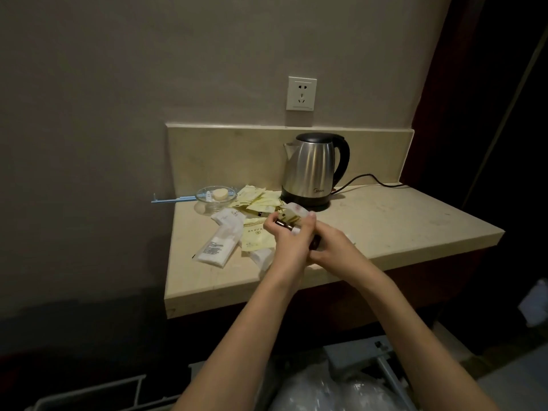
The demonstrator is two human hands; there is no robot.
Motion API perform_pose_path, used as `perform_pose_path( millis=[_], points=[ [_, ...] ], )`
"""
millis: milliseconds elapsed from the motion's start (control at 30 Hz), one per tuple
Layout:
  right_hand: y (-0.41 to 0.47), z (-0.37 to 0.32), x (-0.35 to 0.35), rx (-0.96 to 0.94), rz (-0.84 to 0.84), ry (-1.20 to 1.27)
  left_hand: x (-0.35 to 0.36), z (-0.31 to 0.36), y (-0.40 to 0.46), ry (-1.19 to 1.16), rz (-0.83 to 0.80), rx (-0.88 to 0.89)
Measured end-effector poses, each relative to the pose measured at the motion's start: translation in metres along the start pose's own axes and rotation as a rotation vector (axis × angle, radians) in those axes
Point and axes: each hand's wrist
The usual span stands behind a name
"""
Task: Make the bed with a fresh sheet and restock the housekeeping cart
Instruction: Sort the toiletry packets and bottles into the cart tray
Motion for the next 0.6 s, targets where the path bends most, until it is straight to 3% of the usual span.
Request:
perform_pose_path(
  millis=[167,333,600],
  points=[
    [-0.002,0.017,-0.016,0.110,-0.281,-0.054,-0.017,0.003,-0.002,0.020,0.107,0.009],
    [0.020,0.067,-0.024,0.261,-0.036,-0.228,-0.044,0.011,0.011,0.078,0.147,-0.016],
    [0.055,0.103,-0.008,0.222,-0.051,-0.594,-0.055,-0.002,0.023,-0.004,0.155,-0.028]
  ],
)
Point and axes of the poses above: each hand's wrist, its own y-axis towards the middle knuckle, its own x-axis out of the palm, z = x × y, and after that the axes turned 1 degree about x, right-handed
